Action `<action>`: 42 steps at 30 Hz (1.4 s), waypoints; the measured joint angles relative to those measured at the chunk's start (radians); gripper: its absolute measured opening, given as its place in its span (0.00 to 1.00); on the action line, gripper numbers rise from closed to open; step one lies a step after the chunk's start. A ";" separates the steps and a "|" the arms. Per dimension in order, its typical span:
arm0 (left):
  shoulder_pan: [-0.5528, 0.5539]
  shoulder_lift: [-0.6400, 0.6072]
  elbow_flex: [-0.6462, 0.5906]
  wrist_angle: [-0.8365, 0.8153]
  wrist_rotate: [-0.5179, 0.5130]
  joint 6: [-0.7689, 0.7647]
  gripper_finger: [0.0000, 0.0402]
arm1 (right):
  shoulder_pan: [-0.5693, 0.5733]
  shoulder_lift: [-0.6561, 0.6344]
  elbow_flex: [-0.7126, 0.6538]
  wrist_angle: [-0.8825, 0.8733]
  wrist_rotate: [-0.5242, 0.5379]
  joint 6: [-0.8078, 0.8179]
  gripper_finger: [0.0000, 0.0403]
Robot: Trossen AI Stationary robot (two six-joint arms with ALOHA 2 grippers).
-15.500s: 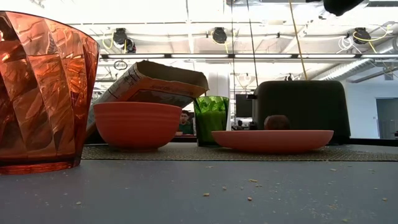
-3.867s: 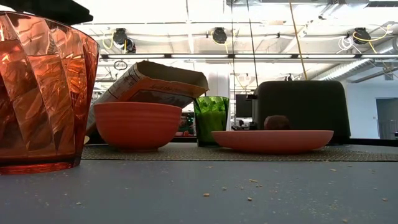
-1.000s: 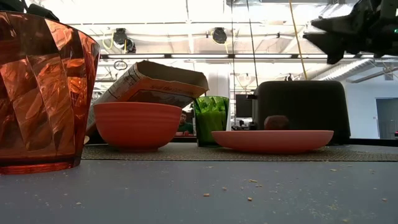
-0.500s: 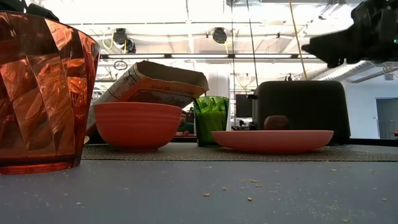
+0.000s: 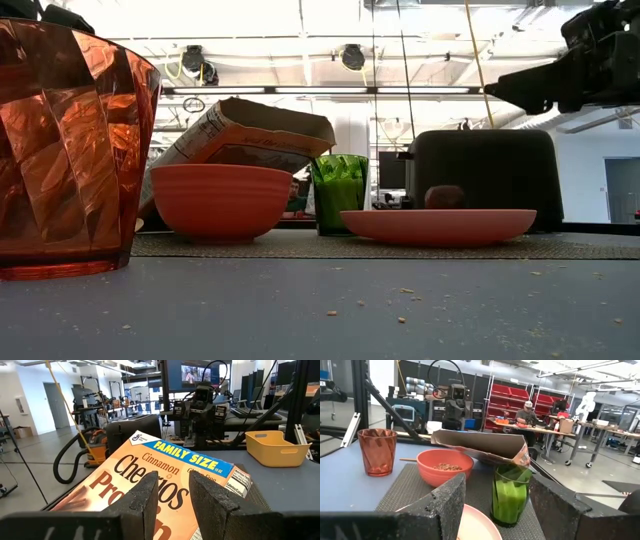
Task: Arrange a breakfast setting
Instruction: Return to Home Position
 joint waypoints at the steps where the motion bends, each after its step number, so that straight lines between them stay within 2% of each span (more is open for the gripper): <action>1: 0.000 0.000 0.000 0.000 0.000 -0.003 0.29 | 0.000 0.000 0.000 0.002 0.000 0.000 0.52; 42: 0.000 0.000 0.001 0.009 0.002 -0.004 0.29 | 0.000 0.000 -0.001 0.028 0.000 0.000 0.52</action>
